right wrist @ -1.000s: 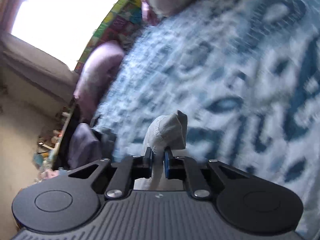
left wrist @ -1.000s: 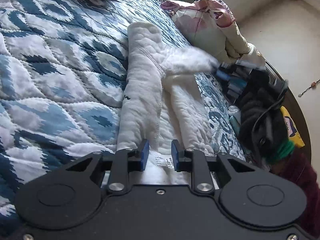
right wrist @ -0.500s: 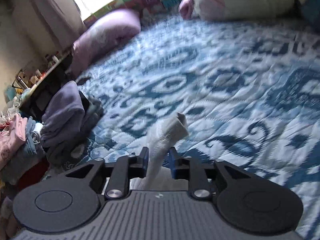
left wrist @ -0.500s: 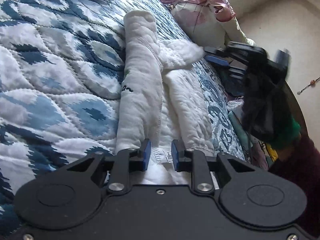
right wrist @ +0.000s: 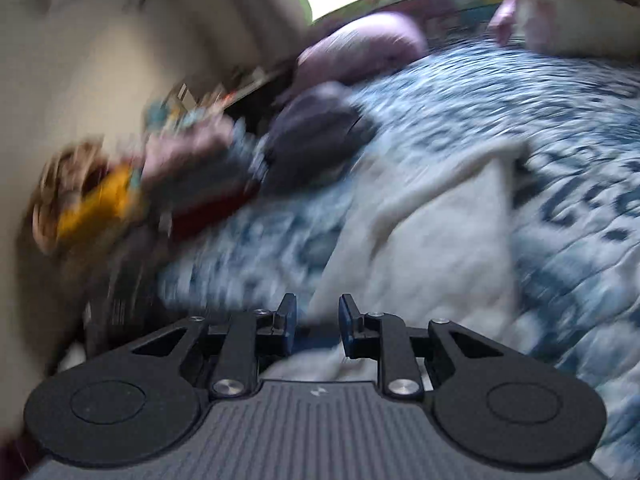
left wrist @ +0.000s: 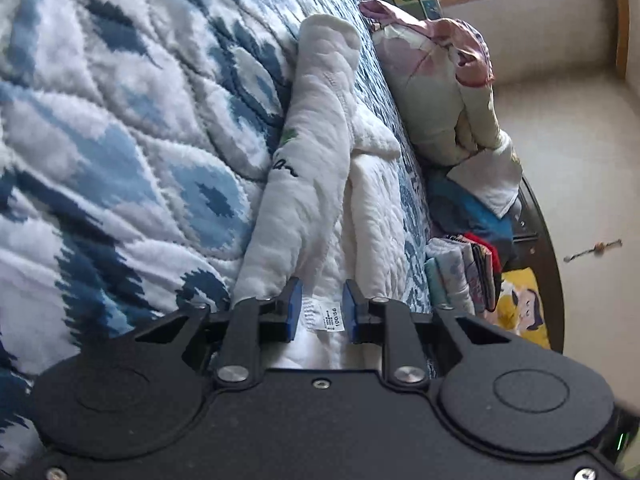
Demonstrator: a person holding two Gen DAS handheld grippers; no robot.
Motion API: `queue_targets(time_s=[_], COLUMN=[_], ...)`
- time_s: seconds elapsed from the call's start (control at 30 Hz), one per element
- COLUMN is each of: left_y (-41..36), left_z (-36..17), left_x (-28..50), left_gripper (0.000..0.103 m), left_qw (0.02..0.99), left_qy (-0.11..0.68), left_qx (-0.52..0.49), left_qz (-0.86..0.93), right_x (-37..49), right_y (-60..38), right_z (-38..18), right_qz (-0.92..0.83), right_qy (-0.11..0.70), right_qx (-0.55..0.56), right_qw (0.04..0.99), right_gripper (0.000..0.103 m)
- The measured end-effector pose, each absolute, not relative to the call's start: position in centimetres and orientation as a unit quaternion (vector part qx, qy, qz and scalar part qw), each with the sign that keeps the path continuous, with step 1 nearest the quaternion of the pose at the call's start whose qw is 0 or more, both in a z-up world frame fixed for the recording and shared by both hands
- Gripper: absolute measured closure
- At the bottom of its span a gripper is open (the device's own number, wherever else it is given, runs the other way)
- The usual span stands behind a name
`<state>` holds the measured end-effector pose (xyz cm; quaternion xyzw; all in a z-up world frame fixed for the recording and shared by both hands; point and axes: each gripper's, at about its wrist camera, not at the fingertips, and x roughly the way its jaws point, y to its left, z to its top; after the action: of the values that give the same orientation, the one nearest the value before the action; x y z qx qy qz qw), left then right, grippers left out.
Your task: Fold clothes
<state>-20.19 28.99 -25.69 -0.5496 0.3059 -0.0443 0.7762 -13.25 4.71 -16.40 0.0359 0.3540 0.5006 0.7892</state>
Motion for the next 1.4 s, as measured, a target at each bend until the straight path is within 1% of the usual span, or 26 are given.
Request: queue_targets(time_s=[0.13, 0.17, 0.23, 0.27, 0.37, 0.47, 0.53, 0.57, 0.6, 0.63, 0.77, 0.87, 0.93, 1.0, 1.1, 1.2, 1.27, 1.4], left_y=[29.0, 29.0, 29.4, 29.6, 30.0, 29.9, 29.8, 29.5, 29.1, 28.7, 29.0, 28.6, 28.4, 28.4, 27.8, 27.5, 27.2, 26.7], left_z=[-26.0, -26.0, -25.3, -24.6, -22.3, -21.4, -22.0, -22.7, -23.5, -24.1, -24.5, -24.4, -23.9, -22.8, -18.9, -16.1, -15.0, -15.6], left_x=[-20.3, -20.3, -21.1, -21.6, -22.8, -22.4, -21.7, -21.0, -20.4, -20.0, -20.3, -20.2, -20.2, -20.4, -19.8, -17.6, -15.4, -11.0], left_gripper=[0.082, 0.082, 0.082, 0.082, 0.082, 0.082, 0.082, 0.082, 0.088, 0.093, 0.094, 0.094, 0.094, 0.094, 0.094, 0.094, 0.094, 0.094], left_qw=[0.769, 0.768, 0.77, 0.779, 0.818, 0.841, 0.839, 0.836, 0.833, 0.836, 0.829, 0.831, 0.833, 0.837, 0.881, 0.904, 0.916, 0.929], left_qy=[0.304, 0.307, 0.298, 0.289, 0.269, 0.265, 0.275, 0.298, 0.325, 0.336, 0.335, 0.333, 0.332, 0.331, 0.318, 0.325, 0.332, 0.339], left_qx=[-0.56, -0.559, -0.562, -0.555, -0.508, -0.471, -0.469, -0.46, -0.448, -0.434, -0.449, -0.446, -0.443, -0.436, -0.348, -0.275, -0.222, -0.144], left_qz=[-0.048, -0.052, -0.046, -0.047, -0.034, -0.026, -0.023, -0.021, -0.018, -0.011, -0.01, -0.002, 0.004, 0.011, 0.035, 0.044, 0.047, 0.039], right_x=[-16.6, -17.1, -17.7, -17.8, -17.7, -18.3, -18.4, -18.4, -18.4, -18.6, -20.3, -21.3, -21.3, -20.8, -19.5, -18.7, -18.6, -18.6], right_y=[8.1, 8.9, 9.6, 9.5, 9.0, 8.9, 9.0, 9.1, 9.1, 9.1, 9.0, 8.6, 8.7, 9.3, 9.6, 9.1, 8.8, 8.7], right_z=[-18.8, -19.8, -21.3, -21.5, -21.1, -21.3, -21.4, -21.4, -21.5, -21.5, -20.9, -19.8, -19.5, -20.5, -22.3, -21.8, -21.8, -21.8], right_qz=[0.503, 0.494, 0.472, 0.465, 0.455, 0.451, 0.445, 0.441, 0.437, 0.433, 0.419, 0.437, 0.46, 0.471, 0.47, 0.475, 0.477, 0.481], right_qy=[0.334, 0.335, 0.324, 0.324, 0.333, 0.32, 0.317, 0.315, 0.312, 0.306, 0.25, 0.2, 0.19, 0.213, 0.266, 0.284, 0.285, 0.296], right_qx=[-0.064, -0.096, -0.153, -0.16, -0.148, -0.157, -0.157, -0.159, -0.16, -0.165, -0.197, -0.181, -0.161, -0.164, -0.159, -0.14, -0.14, -0.134], right_qw=[0.795, 0.796, 0.806, 0.808, 0.813, 0.818, 0.823, 0.826, 0.828, 0.832, 0.85, 0.858, 0.852, 0.84, 0.826, 0.821, 0.819, 0.814], right_gripper=[0.079, 0.081, 0.08, 0.079, 0.079, 0.079, 0.079, 0.079, 0.079, 0.078, 0.078, 0.078, 0.078, 0.078, 0.078, 0.078, 0.078, 0.078])
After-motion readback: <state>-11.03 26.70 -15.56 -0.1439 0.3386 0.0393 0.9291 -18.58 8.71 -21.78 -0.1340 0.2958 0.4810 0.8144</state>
